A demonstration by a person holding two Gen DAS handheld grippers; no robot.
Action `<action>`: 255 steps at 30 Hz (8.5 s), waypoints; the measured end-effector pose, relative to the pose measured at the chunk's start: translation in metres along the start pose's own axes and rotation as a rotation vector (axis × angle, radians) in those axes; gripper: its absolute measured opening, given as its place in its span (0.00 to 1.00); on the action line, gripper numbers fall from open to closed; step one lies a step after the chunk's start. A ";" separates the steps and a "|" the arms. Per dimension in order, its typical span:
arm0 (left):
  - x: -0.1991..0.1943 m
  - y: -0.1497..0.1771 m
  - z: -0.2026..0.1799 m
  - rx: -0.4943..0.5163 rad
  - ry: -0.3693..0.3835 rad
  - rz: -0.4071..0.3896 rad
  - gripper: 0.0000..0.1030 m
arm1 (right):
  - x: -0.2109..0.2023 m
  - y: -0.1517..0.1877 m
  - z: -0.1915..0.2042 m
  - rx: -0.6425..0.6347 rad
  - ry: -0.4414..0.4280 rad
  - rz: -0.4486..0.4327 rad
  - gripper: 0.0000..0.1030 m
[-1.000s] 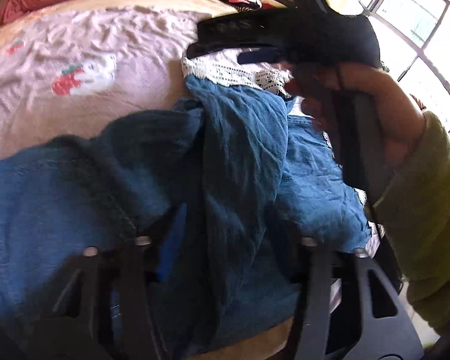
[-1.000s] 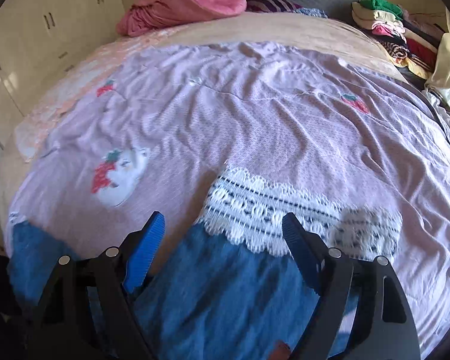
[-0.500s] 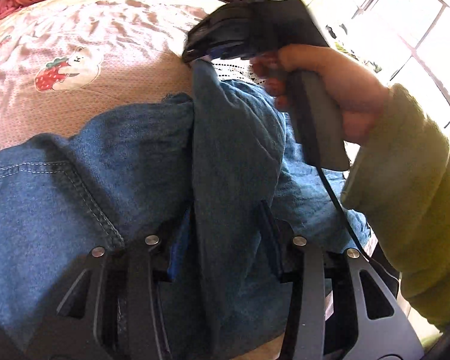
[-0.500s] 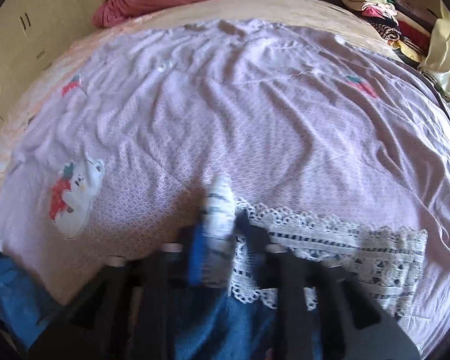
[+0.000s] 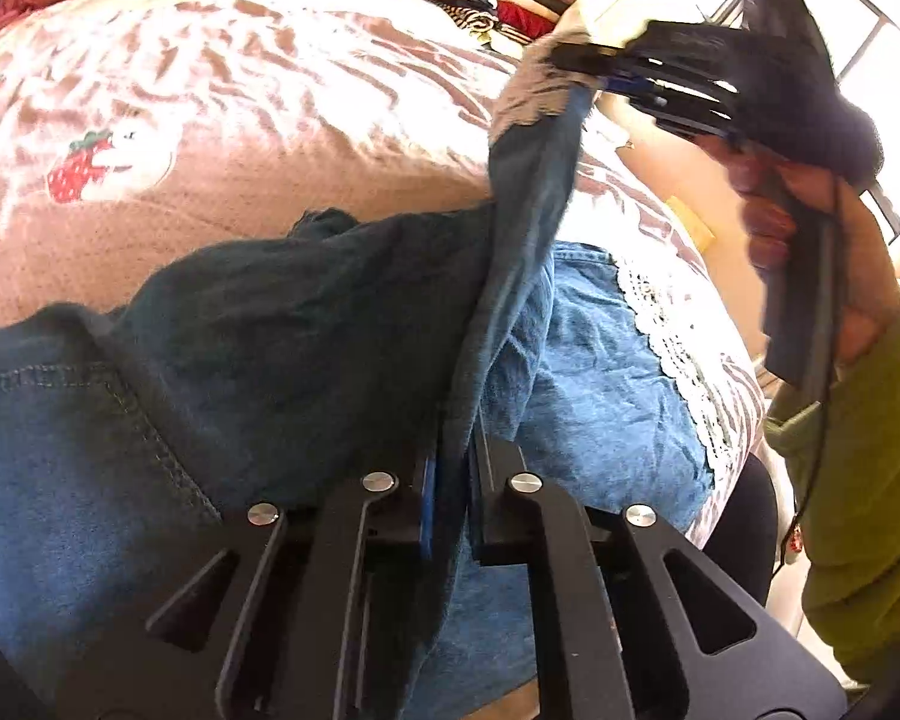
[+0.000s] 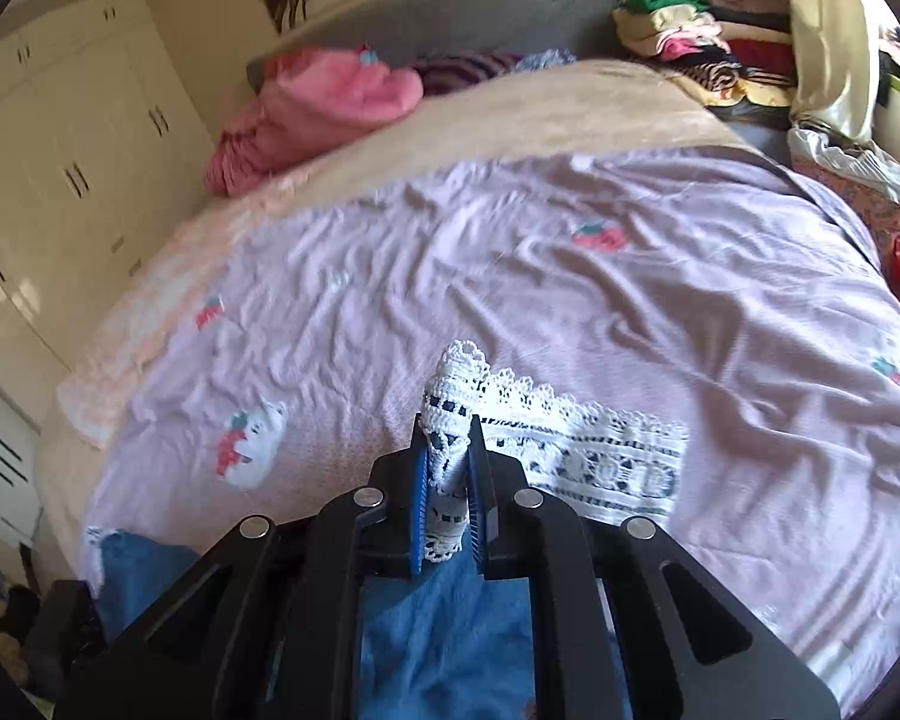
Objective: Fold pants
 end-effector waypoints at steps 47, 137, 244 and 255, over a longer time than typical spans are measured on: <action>0.005 0.076 -0.057 0.355 -0.118 0.096 0.03 | -0.143 0.225 -0.108 0.368 0.034 0.136 0.13; 0.028 -0.118 0.031 -0.080 -0.053 0.043 0.12 | -0.022 0.067 -0.144 -0.031 -0.003 0.139 0.20; -0.155 0.026 0.045 -0.076 -0.466 -0.243 0.91 | -0.140 0.174 -0.041 -0.089 0.067 0.056 0.54; -0.028 0.030 -0.013 0.115 -0.381 -0.046 0.91 | -0.103 0.201 -0.028 -0.123 0.078 0.174 0.56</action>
Point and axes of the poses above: each gripper's, at about its wrist camera, not at the fingertips, and x roughly the way its jaws point, z to its left, y to its underside, the point moved 2 cm from there along x, roughly the way its jaws point, and after that the axes turned 4 degrees about -z, right-handed, at the moved point
